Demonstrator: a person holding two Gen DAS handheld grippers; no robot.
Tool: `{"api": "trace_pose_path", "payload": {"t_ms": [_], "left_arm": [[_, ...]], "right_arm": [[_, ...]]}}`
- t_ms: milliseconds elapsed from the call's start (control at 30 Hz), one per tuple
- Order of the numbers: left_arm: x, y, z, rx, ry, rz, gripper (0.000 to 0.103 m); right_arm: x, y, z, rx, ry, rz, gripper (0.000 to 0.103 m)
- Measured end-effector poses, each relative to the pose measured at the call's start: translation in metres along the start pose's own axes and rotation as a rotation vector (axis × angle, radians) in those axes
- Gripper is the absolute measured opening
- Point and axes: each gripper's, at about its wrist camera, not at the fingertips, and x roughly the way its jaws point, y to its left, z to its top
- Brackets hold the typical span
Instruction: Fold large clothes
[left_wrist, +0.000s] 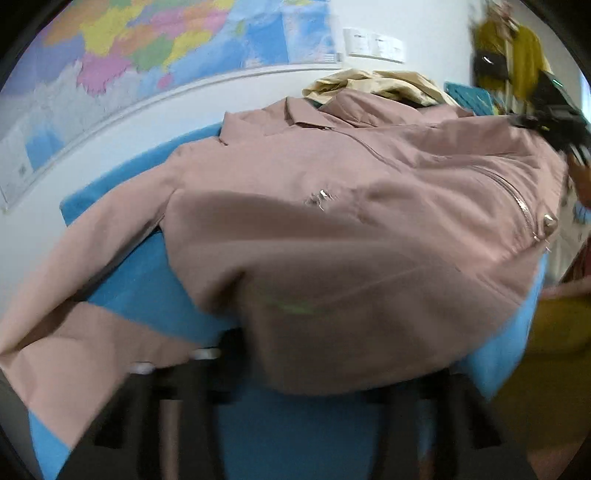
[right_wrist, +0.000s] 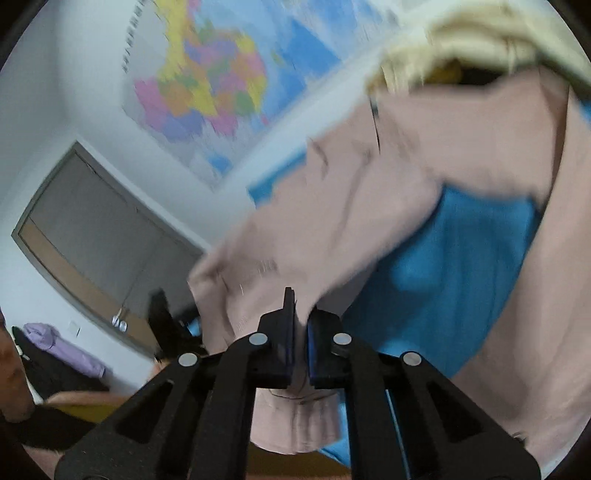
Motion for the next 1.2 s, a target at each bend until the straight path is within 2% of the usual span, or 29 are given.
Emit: {"api": "trace_pose_path", "payload": {"t_ms": [33,100,167,233,267,333,400,433,467,500,533,567,600,633,700,800,867,967,1000,1067,1133,1167,1200], "left_arm": [[-0.003,0.008,0.01,-0.049,-0.007,-0.002,0.005],[-0.023,0.024,0.023,-0.157,-0.056,-0.086,0.005],[-0.045,0.029,0.029,-0.204,-0.076,-0.136,0.004],[-0.067,0.026,0.027,-0.22,-0.095,-0.184,0.004],[-0.072,0.024,0.024,-0.23,-0.08,-0.206,0.004],[-0.076,0.019,0.012,-0.242,-0.028,-0.213,0.004],[-0.067,0.008,-0.001,-0.22,0.055,-0.191,0.005],[-0.061,0.003,-0.006,-0.209,0.088,-0.167,0.008],[-0.056,-0.001,-0.011,-0.195,0.115,-0.139,0.011],[-0.058,-0.004,-0.014,-0.183,0.108,-0.133,0.013],[-0.065,-0.005,-0.014,-0.171,0.081,-0.134,0.019],[-0.076,-0.006,-0.015,-0.158,0.039,-0.146,0.034],[-0.092,-0.006,-0.012,-0.138,-0.031,-0.154,0.045],[-0.109,-0.008,-0.009,-0.112,-0.104,-0.144,0.062],[-0.134,-0.017,-0.004,-0.048,-0.205,-0.148,0.065],[-0.139,-0.039,0.004,0.047,-0.237,-0.161,0.067],[-0.125,-0.057,0.007,0.106,-0.194,-0.169,0.068],[-0.094,-0.085,0.005,0.176,-0.106,-0.178,0.068],[-0.087,-0.092,0.003,0.191,-0.084,-0.187,0.068],[-0.073,-0.101,-0.001,0.221,-0.049,-0.201,0.068],[-0.06,-0.108,-0.004,0.251,-0.021,-0.19,0.068],[-0.055,-0.109,-0.005,0.257,-0.011,-0.182,0.068],[-0.048,-0.11,-0.005,0.26,0.003,-0.17,0.066]], "right_arm": [[-0.012,0.005,0.011,-0.015,-0.058,-0.031,0.006],[-0.026,0.001,0.023,-0.001,-0.118,-0.042,0.006],[-0.03,-0.009,0.028,0.022,-0.132,-0.108,0.006],[-0.019,-0.025,0.02,0.059,-0.073,-0.154,0.006],[-0.015,-0.032,0.016,0.063,-0.042,-0.187,0.006],[0.002,-0.047,-0.002,0.081,0.045,-0.228,0.007],[0.01,-0.057,-0.014,0.085,0.108,-0.302,0.015],[0.012,-0.056,-0.019,0.064,0.123,-0.354,0.016],[0.014,-0.05,-0.019,0.042,0.125,-0.384,0.025],[0.011,-0.041,-0.018,0.001,0.113,-0.41,0.03],[0.008,-0.027,-0.018,-0.05,0.092,-0.428,0.034],[0.005,-0.016,-0.018,-0.099,0.077,-0.432,0.043],[0.004,-0.001,-0.02,-0.166,0.065,-0.421,0.059],[0.007,0.021,-0.023,-0.25,0.065,-0.394,0.065],[0.026,0.048,-0.03,-0.358,0.113,-0.337,0.067],[0.067,0.073,-0.055,-0.457,0.266,-0.196,0.063],[0.088,0.09,-0.078,-0.568,0.359,-0.156,0.059],[0.101,0.101,-0.101,-0.634,0.443,-0.095,0.059],[0.106,0.105,-0.107,-0.66,0.466,-0.089,0.056],[0.119,0.109,-0.121,-0.731,0.521,-0.145,0.051],[0.133,0.11,-0.129,-0.799,0.528,-0.232,0.028],[0.138,0.108,-0.13,-0.815,0.528,-0.273,0.006],[0.139,0.107,-0.129,-0.822,0.515,-0.292,0.002]]}}
